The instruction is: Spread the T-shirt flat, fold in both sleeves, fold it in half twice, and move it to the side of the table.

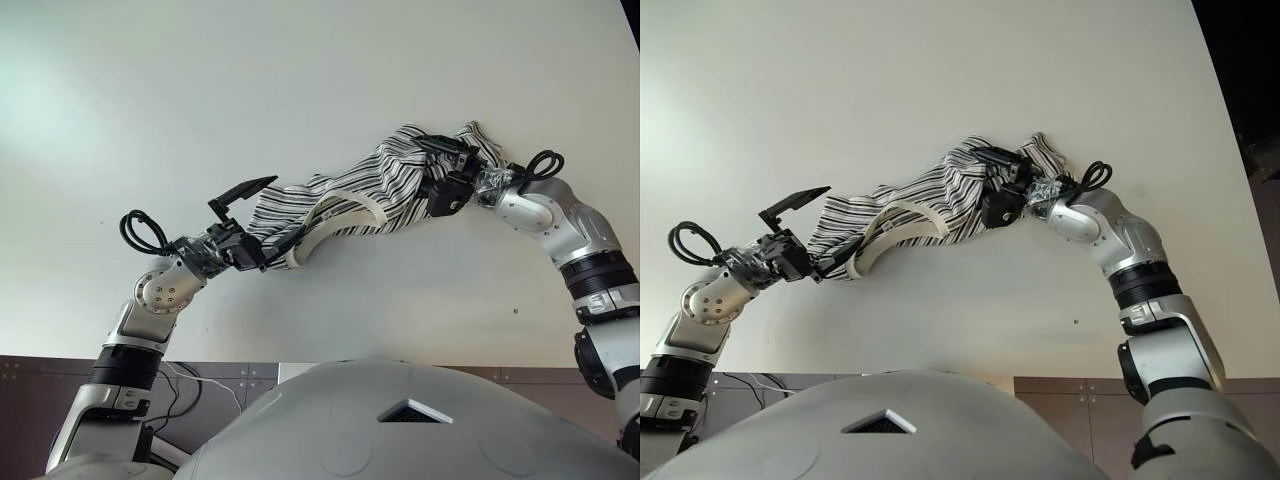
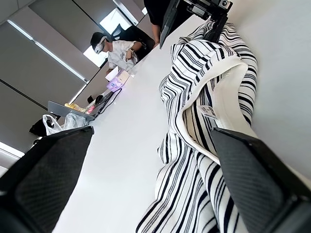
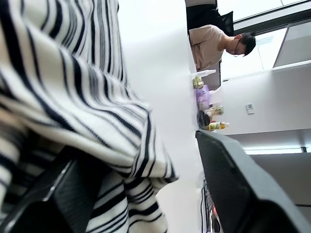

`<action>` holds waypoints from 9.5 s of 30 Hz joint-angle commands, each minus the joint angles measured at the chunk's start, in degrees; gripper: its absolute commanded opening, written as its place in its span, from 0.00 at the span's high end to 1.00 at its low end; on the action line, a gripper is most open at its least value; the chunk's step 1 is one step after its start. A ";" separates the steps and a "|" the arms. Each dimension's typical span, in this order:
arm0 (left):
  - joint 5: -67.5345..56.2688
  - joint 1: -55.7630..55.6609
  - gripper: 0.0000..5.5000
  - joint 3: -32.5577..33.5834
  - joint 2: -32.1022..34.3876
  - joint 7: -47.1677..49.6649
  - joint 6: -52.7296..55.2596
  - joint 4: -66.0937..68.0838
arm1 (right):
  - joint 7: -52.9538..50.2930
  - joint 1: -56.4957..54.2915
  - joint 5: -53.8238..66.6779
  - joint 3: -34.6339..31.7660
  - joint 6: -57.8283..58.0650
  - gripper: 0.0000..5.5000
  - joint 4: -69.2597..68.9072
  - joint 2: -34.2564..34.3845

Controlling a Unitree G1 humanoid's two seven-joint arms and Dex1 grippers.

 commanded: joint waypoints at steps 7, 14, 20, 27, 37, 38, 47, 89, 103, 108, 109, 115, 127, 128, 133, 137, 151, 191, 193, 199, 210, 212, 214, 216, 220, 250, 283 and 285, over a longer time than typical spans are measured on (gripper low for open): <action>0.18 1.27 0.18 0.68 1.28 -1.66 -0.14 -1.02 | -2.05 -1.34 -1.72 0.52 -2.09 0.76 -0.10 -2.78; -5.21 5.00 0.18 5.06 3.15 -2.07 -0.07 -4.35 | -0.33 1.56 2.65 0.02 -1.85 0.98 -4.19 -2.33; -7.14 9.75 0.18 7.87 5.98 -4.30 -0.47 -8.82 | 0.58 2.15 5.17 -0.78 -0.65 0.98 -3.69 -2.18; -0.84 21.59 0.18 9.71 12.50 -9.45 1.43 -14.51 | 2.06 2.04 11.89 -3.57 1.76 0.98 -4.31 -0.98; 29.65 10.08 0.18 6.75 9.03 4.45 9.00 -5.41 | 10.59 8.64 28.70 -7.02 4.75 0.98 -17.82 -1.95; 31.29 9.67 0.18 6.16 8.78 5.74 9.32 -5.20 | 12.66 10.66 31.83 -7.26 4.62 0.98 -20.27 -3.25; 31.96 10.74 0.18 1.76 10.62 7.04 7.32 -8.73 | 19.06 21.75 42.65 -12.29 7.10 0.98 -32.03 -7.54; 7.75 -35.12 0.98 2.11 -6.53 13.63 14.89 24.35 | 3.72 -11.97 32.57 -18.13 14.70 0.98 6.85 9.62; 19.75 -93.39 0.98 -2.12 -16.17 36.60 37.82 71.39 | -30.72 -60.81 23.47 -20.99 31.46 0.98 49.65 17.05; 21.30 -93.11 0.98 -2.08 -14.94 41.50 37.37 71.84 | -33.38 -61.00 22.65 -22.00 30.06 0.98 49.86 17.76; 21.43 -91.04 0.98 -2.25 -14.96 41.36 36.36 71.83 | -32.12 -59.58 22.74 -22.13 29.37 0.98 49.84 18.38; 23.96 -73.69 0.98 -5.93 -14.74 35.65 26.53 71.44 | -21.10 -46.29 20.55 -18.86 22.08 0.98 49.09 19.64; -21.62 -25.04 0.98 -4.78 -0.07 -6.50 -18.43 28.75 | 17.28 9.60 49.73 -21.17 2.66 0.98 -14.32 7.30; -24.81 -22.50 0.98 -5.17 0.89 -7.34 -17.57 24.76 | 18.34 11.89 51.03 -21.11 2.95 0.98 -17.24 6.23; -24.90 -8.88 0.98 -9.53 7.44 -16.52 -11.79 15.70 | 28.29 24.42 47.47 -17.28 1.92 0.98 -22.71 -2.67; -13.21 -2.91 0.98 -10.77 9.67 -19.00 -8.96 16.94 | 33.27 29.97 39.92 -13.15 2.38 0.98 -22.90 -8.02; 6.66 13.16 0.71 1.07 17.91 -6.81 -1.21 5.53 | 33.69 41.21 37.36 -21.63 10.74 0.71 -35.40 -18.63; 26.56 11.98 0.42 3.72 7.08 10.09 27.38 -7.52 | 10.80 33.03 9.87 -14.38 15.16 0.34 -15.13 -16.49; 25.72 14.68 0.42 5.42 5.91 11.29 29.19 -9.94 | 10.81 36.26 11.45 -15.57 15.74 0.34 -18.05 -16.90; 24.00 15.46 0.42 9.07 2.24 16.09 32.15 -11.74 | 11.96 39.74 13.93 -16.89 18.01 0.34 -23.85 -17.59; 12.46 17.69 0.42 15.78 -0.28 14.58 28.98 -16.15 | 17.66 37.90 21.94 -20.23 17.09 0.34 -29.59 -20.32; 10.12 18.12 0.42 16.11 -1.17 13.59 28.54 -19.05 | 19.62 37.74 26.14 -21.27 16.49 0.34 -31.87 -20.48; 11.85 16.16 0.42 16.93 -1.24 14.84 29.71 -18.43 | 22.27 36.45 33.03 -23.00 17.25 0.34 -36.31 -20.61; 12.29 13.98 0.42 16.64 -1.69 15.14 29.80 -18.81 | 23.68 33.84 37.25 -24.04 18.46 0.34 -39.10 -20.13; 15.35 7.84 0.42 7.64 -3.41 12.12 26.09 -21.28 | 25.79 26.70 35.77 -18.92 18.43 0.34 -38.56 -17.00; 24.05 11.08 0.42 -0.02 11.82 9.01 21.26 -0.10 | -7.74 -30.08 3.65 3.33 31.07 0.34 50.63 22.47; 21.98 -8.43 0.42 8.87 3.44 19.42 27.81 -10.78 | 13.37 33.52 28.27 -5.48 10.33 0.34 -36.05 -11.94; 25.68 -16.07 0.42 4.26 2.12 18.92 25.97 -5.84 | 15.03 33.96 25.41 -4.46 11.28 0.34 -35.63 -12.20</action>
